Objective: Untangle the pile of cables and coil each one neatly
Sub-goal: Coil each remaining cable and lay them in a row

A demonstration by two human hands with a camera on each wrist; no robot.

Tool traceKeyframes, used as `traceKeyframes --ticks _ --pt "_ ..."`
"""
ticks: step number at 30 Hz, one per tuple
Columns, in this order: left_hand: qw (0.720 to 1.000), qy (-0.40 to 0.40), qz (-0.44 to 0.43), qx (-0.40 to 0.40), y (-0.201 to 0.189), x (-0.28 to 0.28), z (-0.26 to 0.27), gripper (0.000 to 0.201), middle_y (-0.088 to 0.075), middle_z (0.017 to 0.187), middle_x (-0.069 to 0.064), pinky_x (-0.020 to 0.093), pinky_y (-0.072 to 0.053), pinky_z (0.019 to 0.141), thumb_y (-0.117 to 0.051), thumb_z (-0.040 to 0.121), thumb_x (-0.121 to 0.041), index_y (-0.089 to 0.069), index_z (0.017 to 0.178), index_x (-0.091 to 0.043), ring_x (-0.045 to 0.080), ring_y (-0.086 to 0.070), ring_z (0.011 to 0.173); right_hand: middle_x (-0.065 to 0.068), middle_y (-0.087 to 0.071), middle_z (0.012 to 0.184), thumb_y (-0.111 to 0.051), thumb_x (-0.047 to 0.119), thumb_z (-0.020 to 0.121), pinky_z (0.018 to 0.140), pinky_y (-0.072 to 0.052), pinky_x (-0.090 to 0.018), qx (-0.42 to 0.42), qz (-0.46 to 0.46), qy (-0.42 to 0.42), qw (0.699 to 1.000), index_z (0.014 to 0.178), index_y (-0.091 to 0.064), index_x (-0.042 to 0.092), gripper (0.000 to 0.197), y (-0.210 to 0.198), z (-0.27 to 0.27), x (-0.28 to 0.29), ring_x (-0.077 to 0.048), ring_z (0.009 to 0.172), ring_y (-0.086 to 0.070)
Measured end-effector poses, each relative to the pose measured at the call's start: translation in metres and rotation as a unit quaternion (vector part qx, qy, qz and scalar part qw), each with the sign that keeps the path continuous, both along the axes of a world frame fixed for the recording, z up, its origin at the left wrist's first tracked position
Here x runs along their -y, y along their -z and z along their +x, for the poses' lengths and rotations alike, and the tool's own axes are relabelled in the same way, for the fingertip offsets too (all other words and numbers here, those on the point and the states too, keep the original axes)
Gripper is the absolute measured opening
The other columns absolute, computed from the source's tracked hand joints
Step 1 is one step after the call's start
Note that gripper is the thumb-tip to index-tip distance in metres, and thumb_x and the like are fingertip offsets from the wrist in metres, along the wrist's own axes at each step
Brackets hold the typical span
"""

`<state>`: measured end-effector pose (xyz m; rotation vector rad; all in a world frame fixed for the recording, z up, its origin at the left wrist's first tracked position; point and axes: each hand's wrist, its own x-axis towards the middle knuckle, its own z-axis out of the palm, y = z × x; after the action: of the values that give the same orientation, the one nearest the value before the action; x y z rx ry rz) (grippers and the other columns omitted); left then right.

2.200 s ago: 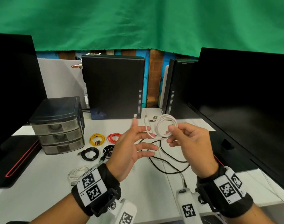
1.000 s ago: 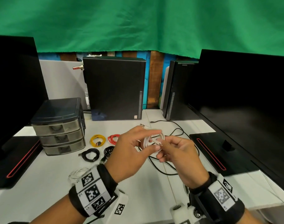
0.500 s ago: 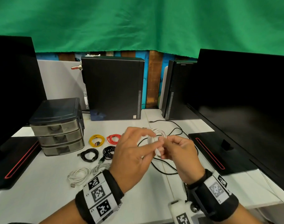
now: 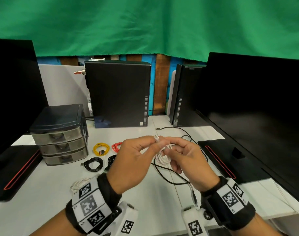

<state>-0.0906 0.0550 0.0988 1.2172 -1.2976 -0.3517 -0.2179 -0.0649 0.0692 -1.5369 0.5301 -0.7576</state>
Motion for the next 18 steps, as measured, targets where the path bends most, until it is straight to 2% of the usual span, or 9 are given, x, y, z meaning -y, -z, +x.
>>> traceKeyframes --ticks 3,5,9,11,14,16,18 --pt "0.999 -0.008 -0.016 -0.047 -0.012 -0.004 0.001 0.027 -0.076 0.093 -0.02 0.006 -0.049 0.075 -0.059 0.083 -0.034 -0.077 0.099 -0.021 -0.007 -0.069 0.087 -0.008 -0.064 0.067 -0.065 0.005 0.094 0.04 -0.032 -0.021 0.011 0.019 0.004 1.0 0.111 -0.072 0.014 0.021 -0.001 -0.001 0.005 -0.012 0.043 -0.044" --pt "0.999 -0.009 -0.014 -0.045 -0.015 -0.005 0.002 0.03 -0.076 0.093 -0.02 0.005 -0.047 0.069 -0.059 0.082 -0.035 -0.076 0.101 -0.019 -0.007 -0.068 0.083 -0.01 -0.066 0.07 -0.064 0.005 0.094 0.039 -0.033 -0.02 0.019 0.023 0.009 0.999 0.111 -0.073 0.013 0.021 -0.002 -0.002 0.007 -0.011 0.043 -0.045" --pt "1.0 -0.004 -0.007 -0.009 -0.014 -0.006 0.001 0.024 -0.076 0.095 -0.021 0.007 -0.048 0.082 -0.058 0.083 -0.042 -0.075 0.097 -0.031 -0.002 -0.069 0.097 -0.01 -0.069 0.077 -0.062 0.007 0.095 0.04 -0.036 -0.02 0.03 0.046 0.006 0.998 0.114 -0.071 0.009 0.021 -0.004 -0.003 0.009 -0.012 0.046 -0.047" --pt "1.0 -0.004 -0.014 -0.014 -0.015 -0.007 0.001 0.019 -0.076 0.092 -0.021 0.008 -0.05 0.079 -0.059 0.084 -0.037 -0.075 0.093 -0.033 -0.001 -0.07 0.094 -0.01 -0.07 0.081 -0.064 0.008 0.093 0.042 -0.036 -0.02 0.036 0.086 -0.009 0.996 0.12 -0.067 0.01 0.027 -0.005 -0.004 0.01 -0.013 0.047 -0.048" --pt "1.0 -0.018 -0.013 -0.017 -0.014 -0.006 0.007 0.017 -0.077 0.088 -0.013 0.013 -0.053 0.072 -0.06 0.086 -0.034 -0.076 0.093 -0.033 0.006 -0.071 0.089 -0.012 -0.07 0.086 -0.071 0.009 0.084 0.043 -0.036 -0.02 0.048 0.148 -0.071 0.985 0.125 -0.064 0.014 0.043 -0.007 -0.006 0.012 -0.012 0.052 -0.049" --pt "1.0 -0.024 0.003 -0.013 -0.011 -0.005 0.011 0.018 -0.077 0.087 -0.01 0.018 -0.055 0.075 -0.06 0.087 -0.037 -0.075 0.095 -0.035 0.01 -0.072 0.088 -0.012 -0.069 0.086 -0.077 0.007 0.079 0.047 -0.037 -0.021 0.032 0.144 -0.089 0.985 0.126 -0.063 0.017 0.05 -0.005 -0.005 0.01 -0.011 0.058 -0.05" --pt "1.0 -0.019 0.018 -0.012 -0.009 -0.004 0.011 0.019 -0.077 0.088 -0.01 0.02 -0.056 0.079 -0.059 0.086 -0.039 -0.075 0.095 -0.036 0.01 -0.072 0.089 -0.01 -0.068 0.085 -0.075 0.002 0.08 0.05 -0.038 -0.022 0.012 0.128 -0.071 0.989 0.124 -0.063 0.017 0.048 0.0 -0.001 0.007 -0.012 0.065 -0.052"
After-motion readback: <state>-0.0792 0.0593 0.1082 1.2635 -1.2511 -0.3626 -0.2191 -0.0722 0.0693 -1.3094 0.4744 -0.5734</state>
